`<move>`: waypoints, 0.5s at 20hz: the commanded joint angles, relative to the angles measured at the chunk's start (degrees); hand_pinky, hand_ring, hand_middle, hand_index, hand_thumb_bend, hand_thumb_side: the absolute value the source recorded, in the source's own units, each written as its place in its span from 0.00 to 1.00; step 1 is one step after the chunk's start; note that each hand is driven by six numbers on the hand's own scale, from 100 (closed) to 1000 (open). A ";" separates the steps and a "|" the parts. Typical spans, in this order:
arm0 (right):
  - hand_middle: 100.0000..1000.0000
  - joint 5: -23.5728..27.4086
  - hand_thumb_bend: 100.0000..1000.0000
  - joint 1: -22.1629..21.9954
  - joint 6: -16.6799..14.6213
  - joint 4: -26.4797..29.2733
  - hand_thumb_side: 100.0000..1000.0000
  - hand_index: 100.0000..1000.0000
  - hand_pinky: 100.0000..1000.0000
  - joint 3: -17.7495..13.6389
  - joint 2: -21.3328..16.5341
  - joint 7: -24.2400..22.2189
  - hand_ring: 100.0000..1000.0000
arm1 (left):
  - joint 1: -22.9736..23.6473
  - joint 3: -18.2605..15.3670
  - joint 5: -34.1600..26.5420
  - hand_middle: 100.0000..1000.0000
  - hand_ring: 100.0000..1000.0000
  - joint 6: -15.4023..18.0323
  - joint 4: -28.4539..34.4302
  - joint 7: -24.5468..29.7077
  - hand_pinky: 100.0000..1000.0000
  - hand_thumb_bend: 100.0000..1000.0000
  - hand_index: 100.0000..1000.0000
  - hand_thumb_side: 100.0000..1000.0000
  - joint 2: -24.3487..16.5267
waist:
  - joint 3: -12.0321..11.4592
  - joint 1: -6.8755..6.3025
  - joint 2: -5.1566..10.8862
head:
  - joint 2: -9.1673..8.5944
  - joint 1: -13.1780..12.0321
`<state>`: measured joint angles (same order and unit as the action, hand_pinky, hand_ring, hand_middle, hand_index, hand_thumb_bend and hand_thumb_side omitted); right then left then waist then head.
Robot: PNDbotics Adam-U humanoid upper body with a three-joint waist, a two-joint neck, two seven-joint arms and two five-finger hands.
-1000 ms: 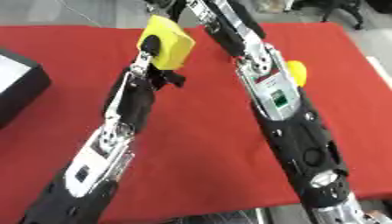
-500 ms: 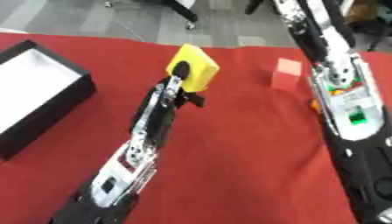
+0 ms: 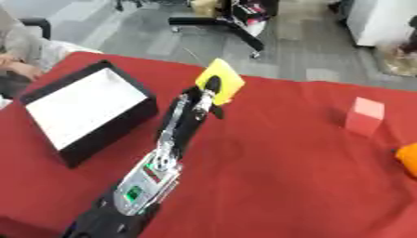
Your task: Pick up the objects with one hand, pass them to the other hand, and then place them into the box on the other side of the table.
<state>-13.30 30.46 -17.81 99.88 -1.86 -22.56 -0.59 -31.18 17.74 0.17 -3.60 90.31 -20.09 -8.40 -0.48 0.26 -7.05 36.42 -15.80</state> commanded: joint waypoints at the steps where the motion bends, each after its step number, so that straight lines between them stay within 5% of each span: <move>1: 0.58 -1.05 0.00 -2.28 0.11 1.63 1.00 0.65 0.65 -1.81 -2.84 0.88 0.46 | -0.65 -3.36 3.02 0.23 0.34 -1.97 2.67 -1.46 0.60 0.08 0.40 0.61 -5.19 | -0.10 -0.32 1.80 | 0.52 -0.83; 5: 0.57 -1.40 0.00 -6.97 0.45 1.46 1.00 0.64 0.65 -3.31 -3.85 1.43 0.46 | -1.38 -5.39 6.65 0.24 0.36 -5.09 1.66 -1.44 0.61 0.16 0.41 0.47 -11.09 | -0.37 -1.03 2.87 | 1.77 -0.50; 6: 0.57 -1.41 0.00 -7.91 0.51 1.29 1.00 0.64 0.65 -3.63 -4.04 1.53 0.45 | -1.63 -5.74 7.62 0.25 0.36 -5.90 0.97 -1.55 0.62 0.24 0.42 0.37 -12.67 | -0.43 -1.24 3.10 | 2.09 -0.46; 10: 0.57 -1.23 0.00 -10.52 0.48 0.68 1.00 0.64 0.65 -4.58 -4.21 1.68 0.45 | -2.40 -5.53 11.65 0.28 0.39 -9.77 -4.77 -2.54 0.63 0.40 0.44 0.30 -19.21 | -0.19 -1.71 3.61 | 2.70 -0.10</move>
<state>-14.39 19.39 -17.37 100.08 -5.67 -24.99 0.80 -32.43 12.64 10.53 -12.27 86.33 -22.34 -24.42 -0.66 -1.56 -4.41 38.75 -16.02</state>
